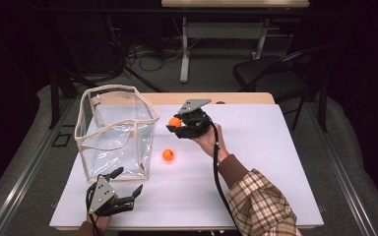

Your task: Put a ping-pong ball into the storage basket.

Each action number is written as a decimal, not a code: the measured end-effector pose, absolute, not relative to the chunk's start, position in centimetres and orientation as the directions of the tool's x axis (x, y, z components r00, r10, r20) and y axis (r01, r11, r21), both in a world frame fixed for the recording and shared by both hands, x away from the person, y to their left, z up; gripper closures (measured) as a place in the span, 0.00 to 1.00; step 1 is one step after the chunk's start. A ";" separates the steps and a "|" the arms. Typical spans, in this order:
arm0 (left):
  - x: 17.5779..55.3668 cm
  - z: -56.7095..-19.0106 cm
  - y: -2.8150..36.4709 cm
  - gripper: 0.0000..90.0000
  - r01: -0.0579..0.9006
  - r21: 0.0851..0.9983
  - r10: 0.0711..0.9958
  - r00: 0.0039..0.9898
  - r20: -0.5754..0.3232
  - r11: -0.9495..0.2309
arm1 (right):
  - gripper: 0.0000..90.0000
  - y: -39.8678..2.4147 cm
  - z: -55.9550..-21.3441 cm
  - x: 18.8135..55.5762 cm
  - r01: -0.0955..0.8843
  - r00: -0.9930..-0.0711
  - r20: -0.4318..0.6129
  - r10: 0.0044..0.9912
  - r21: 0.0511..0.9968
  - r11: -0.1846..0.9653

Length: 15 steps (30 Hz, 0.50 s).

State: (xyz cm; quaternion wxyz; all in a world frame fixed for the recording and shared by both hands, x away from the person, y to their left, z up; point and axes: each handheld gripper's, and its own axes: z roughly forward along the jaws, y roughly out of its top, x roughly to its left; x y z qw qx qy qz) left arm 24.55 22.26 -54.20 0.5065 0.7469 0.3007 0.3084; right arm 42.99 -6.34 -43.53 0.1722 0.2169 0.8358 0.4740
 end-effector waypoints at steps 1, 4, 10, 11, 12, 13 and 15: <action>24.6 -54.2 22.3 0.18 0.137 0.942 0.761 0.629 0.157 -0.308 | 0.57 -6.3 -43.4 43.0 0.200 -0.847 -0.082 0.526 0.866 0.458; 24.6 -54.2 22.2 0.18 0.136 0.941 0.760 0.631 0.158 -0.309 | 0.57 -6.0 -42.8 43.0 0.191 -0.847 -0.093 0.523 0.865 0.463; 24.6 -54.2 22.3 0.18 0.137 0.942 0.761 0.629 0.157 -0.308 | 0.57 -5.5 -41.7 43.2 0.170 -0.850 -0.106 0.516 0.871 0.460; 24.6 -54.2 22.3 0.18 0.137 0.942 0.761 0.629 0.156 -0.307 | 0.57 -5.5 -41.5 43.2 0.164 -0.850 -0.111 0.514 0.873 0.460; 24.6 -54.2 22.3 0.18 0.137 0.942 0.762 0.629 0.156 -0.306 | 0.57 -5.4 -41.3 43.1 0.163 -0.850 -0.112 0.515 0.874 0.459; 24.6 -54.2 22.3 0.18 0.137 0.942 0.761 0.630 0.155 -0.305 | 0.57 -5.3 -41.2 43.1 0.163 -0.849 -0.112 0.516 0.874 0.458; 24.6 -54.2 22.3 0.18 0.138 0.942 0.762 0.629 0.155 -0.305 | 0.57 -5.2 -41.0 43.2 0.160 -0.849 -0.115 0.515 0.874 0.458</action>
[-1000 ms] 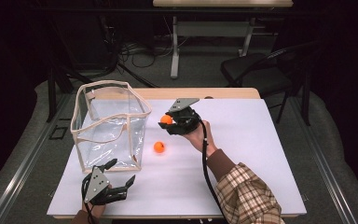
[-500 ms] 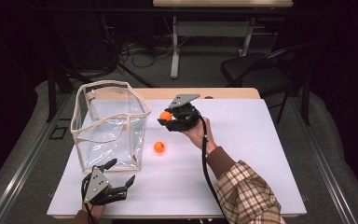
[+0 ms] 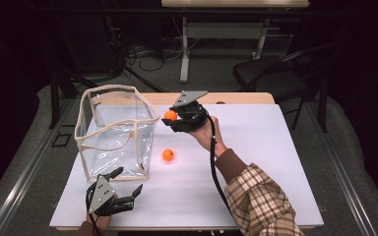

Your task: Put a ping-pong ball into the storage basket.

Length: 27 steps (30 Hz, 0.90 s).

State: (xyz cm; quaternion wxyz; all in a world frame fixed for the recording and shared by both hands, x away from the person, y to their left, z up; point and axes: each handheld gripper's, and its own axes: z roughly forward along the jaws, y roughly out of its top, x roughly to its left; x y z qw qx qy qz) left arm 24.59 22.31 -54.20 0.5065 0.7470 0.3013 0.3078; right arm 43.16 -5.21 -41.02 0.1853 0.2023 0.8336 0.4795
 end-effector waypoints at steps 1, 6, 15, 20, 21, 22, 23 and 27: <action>24.6 -54.2 22.3 0.18 0.138 0.942 0.762 0.629 0.155 -0.305 | 0.57 -5.1 -40.9 43.2 0.160 -0.850 -0.114 0.514 0.874 0.458; 24.6 -54.2 22.3 0.18 0.136 0.943 0.762 0.629 0.154 -0.304 | 0.57 -4.7 -40.6 43.3 0.151 -0.849 -0.122 0.513 0.876 0.457; 24.6 -54.2 22.3 0.18 0.136 0.943 0.762 0.629 0.154 -0.304 | 0.57 -4.1 -39.9 43.7 0.142 -0.848 -0.127 0.515 0.881 0.451; 24.6 -54.2 22.3 0.18 0.137 0.943 0.762 0.629 0.154 -0.303 | 0.57 -3.8 -39.8 43.9 0.140 -0.846 -0.125 0.519 0.886 0.442; 24.6 -54.2 22.3 0.18 0.137 0.943 0.762 0.629 0.154 -0.304 | 0.57 -3.7 -39.7 43.9 0.139 -0.846 -0.126 0.518 0.887 0.441; 24.6 -54.2 22.3 0.18 0.138 0.943 0.762 0.629 0.154 -0.304 | 0.57 -3.6 -39.7 44.0 0.137 -0.846 -0.127 0.518 0.887 0.440; 24.6 -54.2 22.3 0.18 0.138 0.943 0.763 0.629 0.153 -0.303 | 0.57 -3.5 -39.7 44.0 0.139 -0.845 -0.126 0.519 0.887 0.441; 24.6 -54.2 22.3 0.18 0.137 0.943 0.762 0.628 0.154 -0.304 | 0.57 -3.2 -39.6 44.2 0.136 -0.845 -0.127 0.519 0.888 0.440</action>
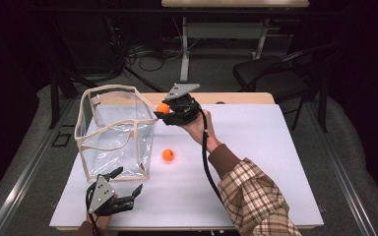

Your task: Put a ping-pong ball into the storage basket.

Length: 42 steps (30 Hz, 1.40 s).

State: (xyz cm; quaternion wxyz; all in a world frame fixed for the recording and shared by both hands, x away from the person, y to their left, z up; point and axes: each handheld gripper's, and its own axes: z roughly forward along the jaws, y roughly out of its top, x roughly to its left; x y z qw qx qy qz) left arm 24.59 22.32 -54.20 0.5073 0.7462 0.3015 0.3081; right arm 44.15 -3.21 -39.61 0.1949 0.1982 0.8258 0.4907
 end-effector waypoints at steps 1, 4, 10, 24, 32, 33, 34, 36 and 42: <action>24.6 -54.2 22.3 0.18 0.136 0.944 0.764 0.627 0.153 -0.301 | 0.57 -3.1 -39.6 44.2 0.134 -0.845 -0.128 0.519 0.890 0.437; 24.6 -54.2 22.3 0.18 0.138 0.943 0.764 0.627 0.153 -0.303 | 0.57 -2.9 -39.5 44.3 0.131 -0.844 -0.131 0.519 0.890 0.437; 24.6 -54.2 22.3 0.18 0.137 0.943 0.764 0.627 0.153 -0.302 | 0.57 -2.6 -39.4 44.4 0.129 -0.842 -0.131 0.524 0.893 0.431; 24.6 -54.2 22.3 0.18 0.139 0.943 0.763 0.628 0.153 -0.304 | 0.57 -1.7 -38.9 44.7 0.127 -0.839 -0.125 0.529 0.901 0.415; 24.6 -54.2 22.4 0.18 0.138 0.944 0.765 0.627 0.151 -0.300 | 0.57 -1.1 -39.0 44.9 0.129 -0.839 -0.124 0.530 0.901 0.414; 24.6 -54.2 22.4 0.18 0.138 0.944 0.764 0.627 0.151 -0.300 | 0.57 -1.0 -39.0 44.9 0.128 -0.839 -0.124 0.529 0.901 0.415; 24.6 -54.2 22.4 0.18 0.138 0.944 0.765 0.626 0.152 -0.301 | 0.57 -0.9 -39.0 44.9 0.126 -0.840 -0.127 0.528 0.900 0.417; 24.6 -54.2 22.4 0.18 0.138 0.944 0.764 0.627 0.150 -0.298 | 0.57 -0.6 -39.1 44.9 0.129 -0.840 -0.122 0.528 0.902 0.412; 24.6 -54.2 22.3 0.18 0.138 0.944 0.764 0.627 0.150 -0.299 | 0.57 0.0 -39.2 44.9 0.124 -0.843 -0.125 0.523 0.901 0.415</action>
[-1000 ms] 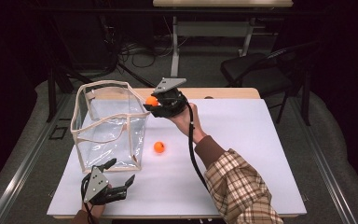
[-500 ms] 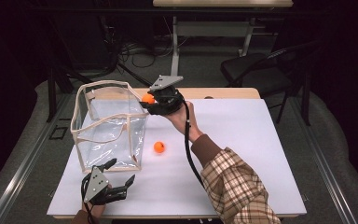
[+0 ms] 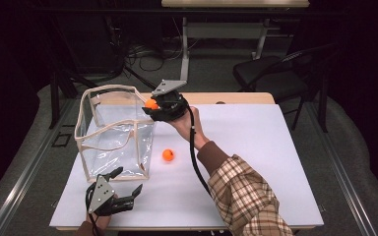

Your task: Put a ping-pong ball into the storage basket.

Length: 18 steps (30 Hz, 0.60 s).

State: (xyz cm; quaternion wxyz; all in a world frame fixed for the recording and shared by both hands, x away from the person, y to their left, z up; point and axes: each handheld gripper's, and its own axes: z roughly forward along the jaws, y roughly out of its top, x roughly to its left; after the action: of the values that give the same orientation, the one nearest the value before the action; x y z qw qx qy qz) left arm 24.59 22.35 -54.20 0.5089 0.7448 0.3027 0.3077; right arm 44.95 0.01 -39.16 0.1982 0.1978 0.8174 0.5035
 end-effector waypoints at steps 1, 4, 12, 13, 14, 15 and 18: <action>24.6 -54.2 22.4 0.18 0.139 0.944 0.764 0.628 0.149 -0.298 | 0.57 0.1 -39.1 44.9 0.124 -0.843 -0.124 0.523 0.902 0.413; 24.6 -54.2 22.3 0.18 0.138 0.945 0.763 0.629 0.149 -0.298 | 0.57 0.3 -39.0 45.0 0.124 -0.843 -0.121 0.524 0.904 0.409; 24.6 -54.2 22.3 0.18 0.138 0.945 0.765 0.627 0.150 -0.298 | 0.57 0.7 -39.0 45.1 0.124 -0.843 -0.124 0.523 0.902 0.414; 24.6 -54.2 22.3 0.18 0.138 0.945 0.765 0.626 0.149 -0.297 | 0.57 0.8 -39.0 45.1 0.127 -0.843 -0.121 0.524 0.902 0.412; 24.6 -54.2 22.3 0.18 0.138 0.944 0.765 0.626 0.150 -0.298 | 0.57 0.8 -39.1 45.1 0.126 -0.844 -0.122 0.522 0.902 0.414; 24.6 -54.2 22.3 0.18 0.139 0.945 0.765 0.627 0.148 -0.297 | 0.57 0.9 -39.1 45.2 0.125 -0.844 -0.122 0.522 0.902 0.413; 24.6 -54.2 22.4 0.18 0.140 0.944 0.763 0.629 0.150 -0.300 | 0.57 1.0 -39.1 45.2 0.129 -0.845 -0.119 0.521 0.901 0.415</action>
State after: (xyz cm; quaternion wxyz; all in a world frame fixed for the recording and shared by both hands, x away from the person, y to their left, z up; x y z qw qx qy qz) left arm 24.63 22.37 -54.22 0.5082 0.7457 0.3026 0.3066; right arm 45.23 1.05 -39.12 0.1948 0.1986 0.8182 0.5031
